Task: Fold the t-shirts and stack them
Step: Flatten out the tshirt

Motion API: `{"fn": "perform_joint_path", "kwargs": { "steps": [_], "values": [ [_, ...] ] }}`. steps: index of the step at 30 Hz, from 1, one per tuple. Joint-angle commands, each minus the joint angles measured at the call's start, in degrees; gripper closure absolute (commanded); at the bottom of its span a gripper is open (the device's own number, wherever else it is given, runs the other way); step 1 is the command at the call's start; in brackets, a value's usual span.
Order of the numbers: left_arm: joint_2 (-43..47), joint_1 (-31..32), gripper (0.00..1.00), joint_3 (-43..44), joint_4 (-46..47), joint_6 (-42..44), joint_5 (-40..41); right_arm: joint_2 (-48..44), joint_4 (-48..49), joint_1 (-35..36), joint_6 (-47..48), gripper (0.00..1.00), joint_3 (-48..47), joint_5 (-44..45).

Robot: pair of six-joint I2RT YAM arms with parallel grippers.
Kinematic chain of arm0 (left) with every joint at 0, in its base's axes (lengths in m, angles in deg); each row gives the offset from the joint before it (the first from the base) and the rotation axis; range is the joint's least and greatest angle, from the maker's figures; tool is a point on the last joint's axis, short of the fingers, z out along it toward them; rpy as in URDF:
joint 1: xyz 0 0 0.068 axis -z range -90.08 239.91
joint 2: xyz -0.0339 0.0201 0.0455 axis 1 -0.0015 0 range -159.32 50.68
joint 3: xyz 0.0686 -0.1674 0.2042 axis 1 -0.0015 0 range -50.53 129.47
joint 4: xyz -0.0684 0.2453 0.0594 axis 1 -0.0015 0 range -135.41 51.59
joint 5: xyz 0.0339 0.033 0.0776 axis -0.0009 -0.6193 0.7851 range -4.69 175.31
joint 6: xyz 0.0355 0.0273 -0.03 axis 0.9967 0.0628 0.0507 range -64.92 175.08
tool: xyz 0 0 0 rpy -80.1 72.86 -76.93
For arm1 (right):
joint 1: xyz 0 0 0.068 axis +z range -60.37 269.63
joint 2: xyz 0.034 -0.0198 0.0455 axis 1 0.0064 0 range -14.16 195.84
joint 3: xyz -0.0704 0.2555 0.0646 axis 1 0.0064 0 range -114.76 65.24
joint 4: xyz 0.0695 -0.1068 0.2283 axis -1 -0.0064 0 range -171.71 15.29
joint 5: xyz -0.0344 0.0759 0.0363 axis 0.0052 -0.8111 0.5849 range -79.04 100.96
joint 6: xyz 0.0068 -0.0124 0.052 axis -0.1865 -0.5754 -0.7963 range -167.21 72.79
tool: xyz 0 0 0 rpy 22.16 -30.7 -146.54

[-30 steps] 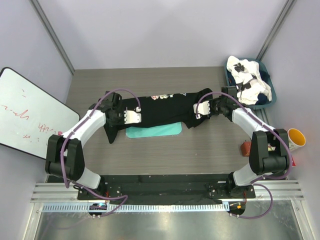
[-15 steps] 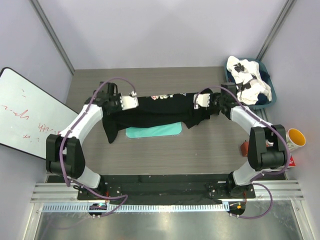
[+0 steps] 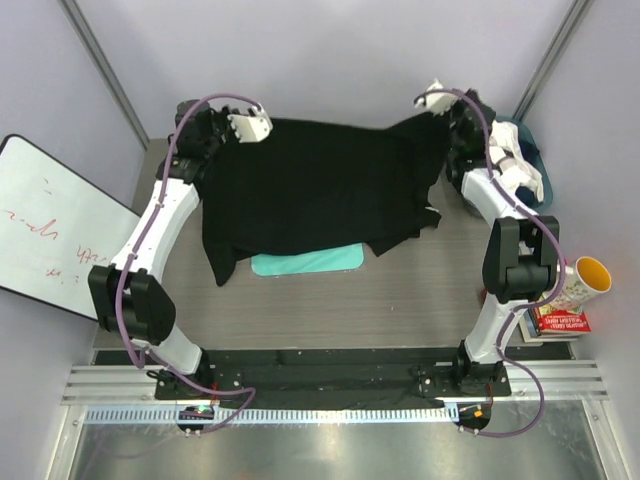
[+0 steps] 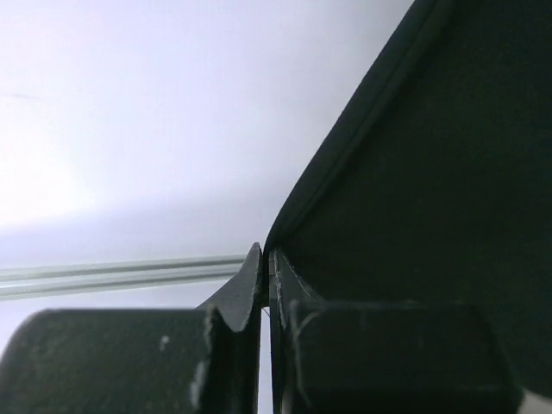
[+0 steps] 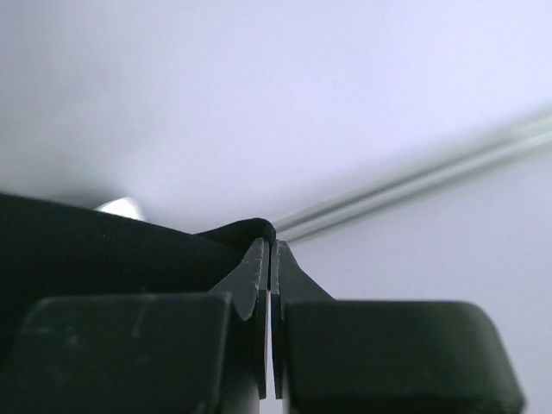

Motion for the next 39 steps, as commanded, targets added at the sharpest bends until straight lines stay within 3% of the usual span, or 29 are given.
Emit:
{"fn": "perform_joint_path", "kwargs": {
  "steps": [1, 5, 8, 16, 24, 31, 35, 39],
  "values": [
    [-1.31, -1.21, 1.0, 6.23, 14.77, 4.99, 3.22, -0.35, 11.96, -3.65, -4.79, 0.99, -11.71, 7.09],
    [-0.61, -1.47, 1.0, 10.01, 20.33, 5.62, 2.26, -4.65, 13.19, -4.72, -4.19, 0.99, -11.75, 2.18],
    [1.41, -1.47, 1.0, 10.63, 23.75, 5.35, -0.19, -11.58, 15.99, -4.64, -2.25, 0.99, -5.69, -4.85],
    [15.2, -1.47, 1.0, 6.51, 25.69, 2.54, -8.46, -27.76, 17.32, -4.72, -2.59, 0.99, 2.32, -10.31],
    [27.25, -1.38, 1.0, 3.6, 25.17, 6.32, -15.67, -42.18, 11.44, -4.72, -1.72, 0.99, 0.58, -21.9],
    [29.46, -1.47, 1.0, 3.42, 26.32, 8.25, -15.23, -38.96, 10.91, -4.55, -3.21, 0.99, -11.18, -23.94],
    [27.62, -1.47, 1.0, 5.7, 18.44, 6.15, -16.2, -33.16, 4.35, -4.55, -5.41, 0.99, -19.11, -21.66],
    [22.09, -1.56, 1.0, 5.71, 8.49, 9.11, -15.85, -28.4, 3.52, -4.55, -0.68, 0.99, -16.06, -24.11]
  ]
}}
